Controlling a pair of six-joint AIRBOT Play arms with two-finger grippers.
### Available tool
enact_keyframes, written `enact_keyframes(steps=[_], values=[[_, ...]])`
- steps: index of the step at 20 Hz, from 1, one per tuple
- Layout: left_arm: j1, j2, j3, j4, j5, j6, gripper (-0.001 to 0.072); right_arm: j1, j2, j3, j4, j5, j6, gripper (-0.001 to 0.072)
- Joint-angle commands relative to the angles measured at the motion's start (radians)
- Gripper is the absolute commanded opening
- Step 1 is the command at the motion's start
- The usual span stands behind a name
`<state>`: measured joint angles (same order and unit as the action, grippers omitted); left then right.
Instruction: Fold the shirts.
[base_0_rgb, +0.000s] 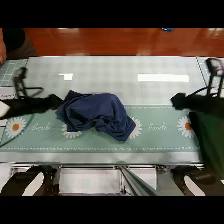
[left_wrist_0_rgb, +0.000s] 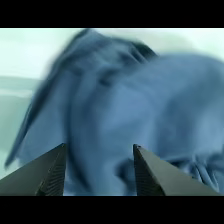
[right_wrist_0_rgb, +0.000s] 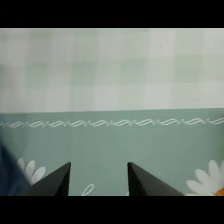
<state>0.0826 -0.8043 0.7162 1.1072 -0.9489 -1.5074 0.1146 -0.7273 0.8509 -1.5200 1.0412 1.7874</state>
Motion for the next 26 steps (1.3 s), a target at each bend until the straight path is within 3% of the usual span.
enact_keyframes(steps=[1, 3, 5, 7, 8, 12, 16, 18, 22, 23, 24, 26], values=[[0.261, 0.039, 0.055, 0.009, -0.145, 0.024, 0.0506, -0.241, -0.019, 0.055, -0.028, 0.035, -0.031, 0.0418], [0.358, 0.057, -0.049, -0.105, -0.247, 0.066, 0.0506, -0.399, 0.013, -0.039, 0.121, 0.037, -0.067, 0.0418], [0.369, 0.053, -0.215, -0.266, -0.328, 0.188, 0.0506, -0.454, 0.021, -0.201, 0.339, 0.032, -0.208, 0.0417], [0.362, 0.053, -0.363, -0.391, -0.324, 0.291, 0.0506, -0.454, 0.021, -0.342, 0.48, 0.024, -0.317, 0.0417], [0.361, 0.053, -0.415, -0.406, -0.292, 0.294, 0.0506, -0.454, 0.021, -0.391, 0.518, 0.024, -0.353, 0.0417], [0.314, 0.051, -0.507, -0.431, -0.168, 0.295, 0.0506, -0.453, 0.021, -0.466, 0.546, 0.032, -0.402, 0.0416], [0.225, 0.031, -0.506, -0.499, 0.037, 0.296, 0.0506, -0.449, 0.021, -0.467, 0.575, 0.037, -0.422, 0.0416], [0.146, -0.014, -0.506, -0.579, 0.114, 0.345, 0.0506, -0.398, 0.016, -0.467, 0.579, 0.032, -0.42, 0.0416], [0.016, -0.142, -0.47, -0.587, 0.222, 0.348, 0.0503, -0.232, -0.053, -0.467, 0.606, -0.003, -0.394, 0.0416], [0.011, -0.168, -0.45, -0.584, 0.203, 0.348, 0.0391, -0.188, -0.079, -0.467, 0.629, -0.016, -0.393, 0.0416], [0.011, -0.192, -0.426, -0.579, 0.18, 0.367, 0.0048, -0.144, -0.105, -0.467, 0.656, -0.035, -0.393, 0.0416], [0.012, -0.213, -0.385, -0.575, 0.15, 0.399, 0.0019, -0.058, -0.163, -0.467, 0.71, -0.082, -0.393, 0.0416]])
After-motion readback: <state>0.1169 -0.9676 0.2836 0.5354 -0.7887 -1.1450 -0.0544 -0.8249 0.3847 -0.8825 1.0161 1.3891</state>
